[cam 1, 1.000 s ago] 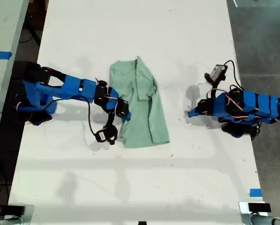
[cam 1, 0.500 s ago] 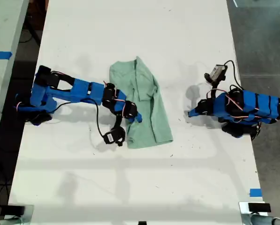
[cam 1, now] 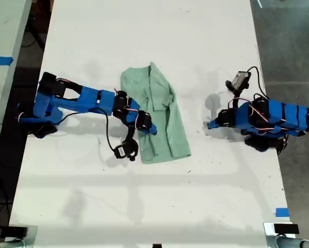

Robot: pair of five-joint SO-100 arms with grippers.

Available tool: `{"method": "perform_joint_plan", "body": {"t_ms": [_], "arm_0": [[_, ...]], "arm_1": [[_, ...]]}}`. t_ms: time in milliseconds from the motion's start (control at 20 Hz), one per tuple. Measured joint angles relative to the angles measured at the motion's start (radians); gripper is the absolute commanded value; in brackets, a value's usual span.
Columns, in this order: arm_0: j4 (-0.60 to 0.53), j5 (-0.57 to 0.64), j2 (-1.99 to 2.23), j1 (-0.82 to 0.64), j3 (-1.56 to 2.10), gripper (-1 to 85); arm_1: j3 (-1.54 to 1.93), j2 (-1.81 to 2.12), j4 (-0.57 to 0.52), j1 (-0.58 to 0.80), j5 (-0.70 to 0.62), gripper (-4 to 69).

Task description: Fold t shirt

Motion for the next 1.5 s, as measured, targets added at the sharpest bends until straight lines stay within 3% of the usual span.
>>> {"method": "perform_joint_plan", "body": {"t_ms": [350, 750, 1100, 1200, 1350, 1500], "arm_0": [[0.055, 0.032, 0.0, 0.0, 0.0, 8.7], [0.259, 0.066, 0.095, 0.011, -0.282, 6.5], [0.511, 0.075, 0.571, -0.031, -0.17, 8.7], [0.479, 0.074, 0.805, -0.083, 0.057, 5.8], [0.288, 0.052, 1.345, -0.189, 0.594, 2.6], [0.239, 0.003, 1.985, -0.258, 1.164, 0.0]], "arm_1": [[0.0, 0.0, 0.0, 0.0, 0.0, 1.0], [0.0, 0.0, 0.0, 0.0, 0.0, 1.0], [0.0, 0.0, 0.0, 0.0, 0.0, 1.0], [0.0, 0.0, 0.0, 0.0, 0.0, 1.0], [0.0, 0.0, 0.0, 0.0, 0.0, 1.0], [0.0, 0.0, 0.0, 0.0, 0.002, 1.0]]}}
